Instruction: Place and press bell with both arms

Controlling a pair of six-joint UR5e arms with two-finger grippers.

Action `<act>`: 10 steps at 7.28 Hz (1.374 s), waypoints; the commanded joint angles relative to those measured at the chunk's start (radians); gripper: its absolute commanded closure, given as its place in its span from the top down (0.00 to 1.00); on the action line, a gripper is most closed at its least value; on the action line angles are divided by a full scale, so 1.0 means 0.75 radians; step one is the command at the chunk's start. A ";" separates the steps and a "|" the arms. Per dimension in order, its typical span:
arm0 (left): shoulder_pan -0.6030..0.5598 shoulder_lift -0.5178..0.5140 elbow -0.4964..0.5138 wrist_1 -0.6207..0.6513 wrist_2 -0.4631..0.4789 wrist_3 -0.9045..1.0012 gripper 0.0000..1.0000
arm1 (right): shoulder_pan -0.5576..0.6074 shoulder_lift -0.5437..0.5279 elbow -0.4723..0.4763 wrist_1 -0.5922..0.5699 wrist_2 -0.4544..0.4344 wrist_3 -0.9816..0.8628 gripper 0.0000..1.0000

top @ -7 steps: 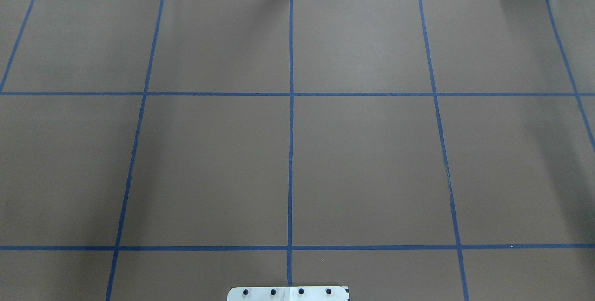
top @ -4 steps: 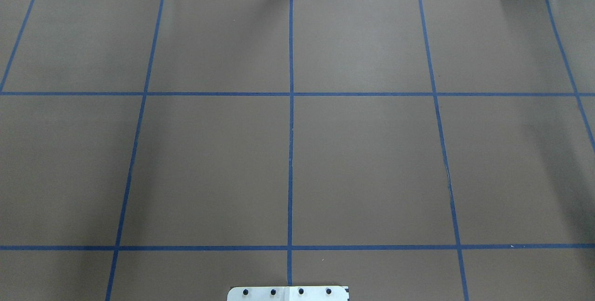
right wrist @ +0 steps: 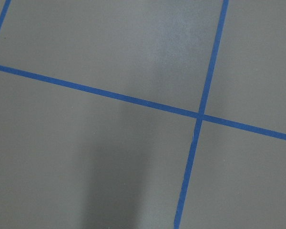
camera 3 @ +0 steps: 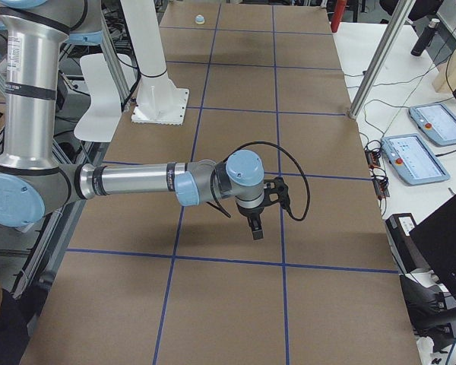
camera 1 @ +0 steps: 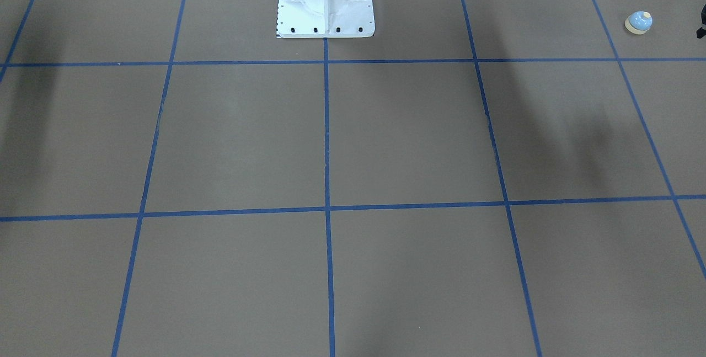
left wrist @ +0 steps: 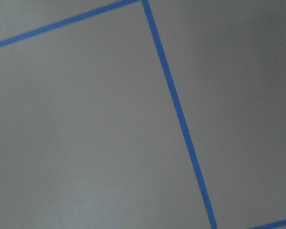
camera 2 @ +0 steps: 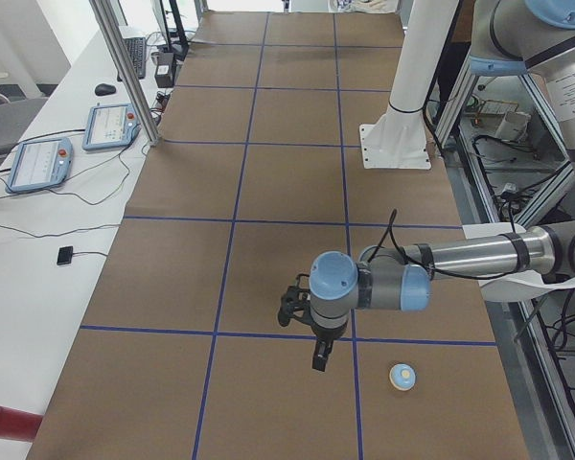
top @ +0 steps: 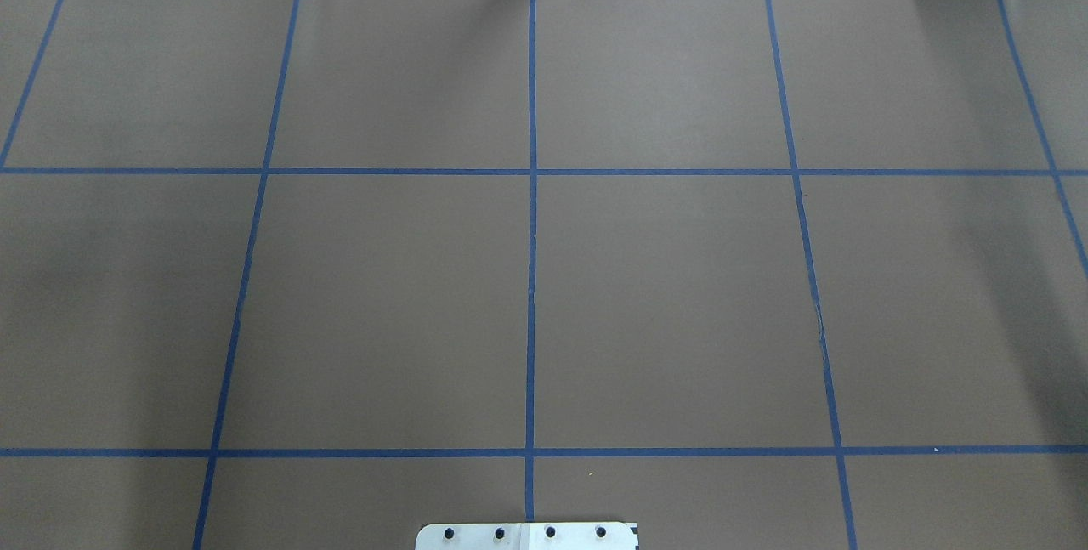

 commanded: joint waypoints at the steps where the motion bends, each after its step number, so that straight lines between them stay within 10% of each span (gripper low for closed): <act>1: 0.063 0.159 0.067 -0.162 0.004 -0.048 1.00 | -0.004 0.007 0.000 0.000 0.017 -0.008 1.00; 5: 0.573 0.151 0.147 -0.209 -0.018 -0.410 1.00 | -0.025 0.018 0.000 0.000 0.012 -0.002 1.00; 10: 0.748 0.088 0.375 -0.432 -0.022 -0.453 1.00 | -0.045 0.020 0.017 0.000 0.014 0.004 1.00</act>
